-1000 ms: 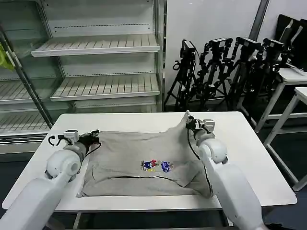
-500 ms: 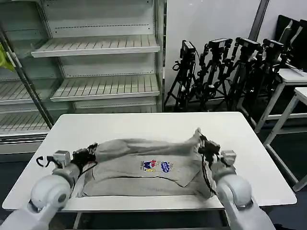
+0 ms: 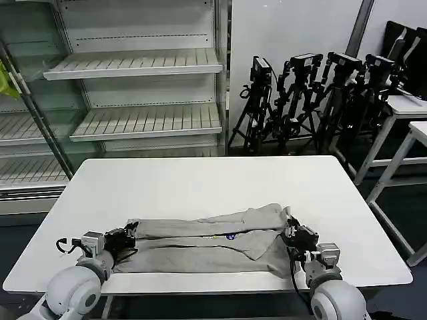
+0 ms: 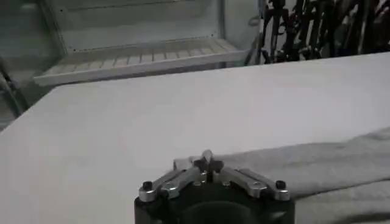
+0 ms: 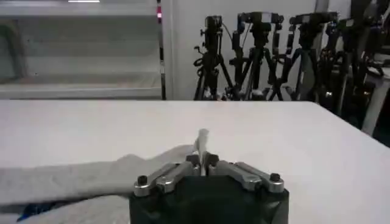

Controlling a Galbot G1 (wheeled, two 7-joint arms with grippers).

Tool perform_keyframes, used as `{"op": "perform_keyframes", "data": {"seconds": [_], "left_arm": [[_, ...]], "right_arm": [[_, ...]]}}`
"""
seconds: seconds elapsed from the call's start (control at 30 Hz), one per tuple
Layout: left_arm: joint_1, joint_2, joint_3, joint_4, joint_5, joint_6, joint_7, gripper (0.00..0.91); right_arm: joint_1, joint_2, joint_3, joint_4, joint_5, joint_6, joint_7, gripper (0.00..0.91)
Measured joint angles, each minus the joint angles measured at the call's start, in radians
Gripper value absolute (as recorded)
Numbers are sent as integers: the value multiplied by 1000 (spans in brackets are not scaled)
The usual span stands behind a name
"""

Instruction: Fold and organize the clothes.

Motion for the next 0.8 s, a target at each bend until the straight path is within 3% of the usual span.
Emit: {"op": "perform_keyframes", "data": {"seconds": [0.3, 0.67, 0.7, 0.77, 0.8], "left_arm": [[69, -37, -68, -73, -5, -3, -23, 907], [148, -150, -130, -91, -70, -34, -87, 907], [149, -160, -130, -87, -73, -34, -92, 373], [149, -182, -129, -78, -80, -37, -102, 81], [149, -191, -128, -75, -84, -38, -104, 50]], "right_arm": [[-97, 16, 49, 80, -34, 97, 16, 907], [-245, 30, 90, 141, -70, 165, 7, 907], [-254, 31, 92, 144, -73, 168, 6, 907], [-270, 34, 93, 149, -80, 174, 6, 907], [-276, 35, 95, 152, -82, 176, 6, 907]]}}
